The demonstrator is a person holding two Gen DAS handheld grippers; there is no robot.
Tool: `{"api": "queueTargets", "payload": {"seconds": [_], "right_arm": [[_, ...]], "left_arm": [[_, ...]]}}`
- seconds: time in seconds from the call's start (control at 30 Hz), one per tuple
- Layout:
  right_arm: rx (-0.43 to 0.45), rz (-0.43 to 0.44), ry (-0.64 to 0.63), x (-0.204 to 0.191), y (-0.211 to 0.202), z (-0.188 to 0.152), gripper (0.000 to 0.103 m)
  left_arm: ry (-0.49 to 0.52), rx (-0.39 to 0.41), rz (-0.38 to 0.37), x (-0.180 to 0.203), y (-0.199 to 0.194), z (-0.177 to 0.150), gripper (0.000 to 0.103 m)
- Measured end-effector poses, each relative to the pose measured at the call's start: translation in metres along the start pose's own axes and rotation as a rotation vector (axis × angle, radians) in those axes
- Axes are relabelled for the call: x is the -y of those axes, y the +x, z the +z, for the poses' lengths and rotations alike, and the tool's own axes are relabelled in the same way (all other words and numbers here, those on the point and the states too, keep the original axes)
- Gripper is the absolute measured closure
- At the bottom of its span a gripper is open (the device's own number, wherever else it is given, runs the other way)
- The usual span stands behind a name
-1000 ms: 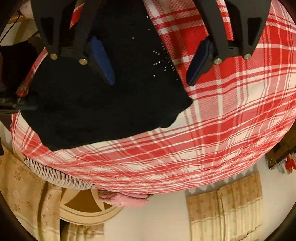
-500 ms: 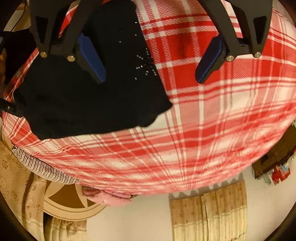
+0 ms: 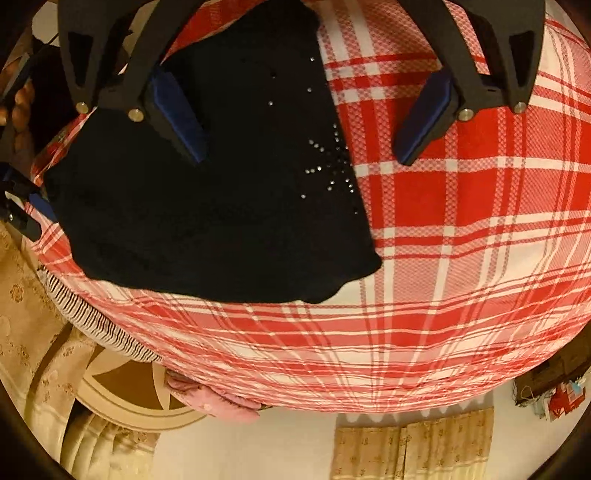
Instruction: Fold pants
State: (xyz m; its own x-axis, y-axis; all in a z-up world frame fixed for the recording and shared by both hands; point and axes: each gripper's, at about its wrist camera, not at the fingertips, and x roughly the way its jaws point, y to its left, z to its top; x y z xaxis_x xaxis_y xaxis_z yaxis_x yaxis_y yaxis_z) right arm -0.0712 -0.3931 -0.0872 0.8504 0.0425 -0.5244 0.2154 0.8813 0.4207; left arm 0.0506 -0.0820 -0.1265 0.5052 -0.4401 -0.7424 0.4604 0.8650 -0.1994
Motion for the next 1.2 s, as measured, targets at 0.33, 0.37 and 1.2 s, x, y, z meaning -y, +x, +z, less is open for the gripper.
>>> {"api": "queueTargets", "payload": {"seconds": [0.33,0.37,1.2], "right_arm": [[-0.133,0.015,-0.102,-0.021,0.029,-0.014,0.014],[-0.137,-0.002,-0.131,-0.029,0.032,-0.017,0.014],[-0.018,-0.214,-0.507,-0.104,0.006,-0.018,0.066]], "left_arm": [[0.002,-0.002,0.027,0.003,0.004,-0.001,0.0],[-0.006,-0.004,0.021,0.003,0.004,-0.001,0.0],[0.062,0.135,-0.066,0.021,-0.03,0.007,0.088]]}}
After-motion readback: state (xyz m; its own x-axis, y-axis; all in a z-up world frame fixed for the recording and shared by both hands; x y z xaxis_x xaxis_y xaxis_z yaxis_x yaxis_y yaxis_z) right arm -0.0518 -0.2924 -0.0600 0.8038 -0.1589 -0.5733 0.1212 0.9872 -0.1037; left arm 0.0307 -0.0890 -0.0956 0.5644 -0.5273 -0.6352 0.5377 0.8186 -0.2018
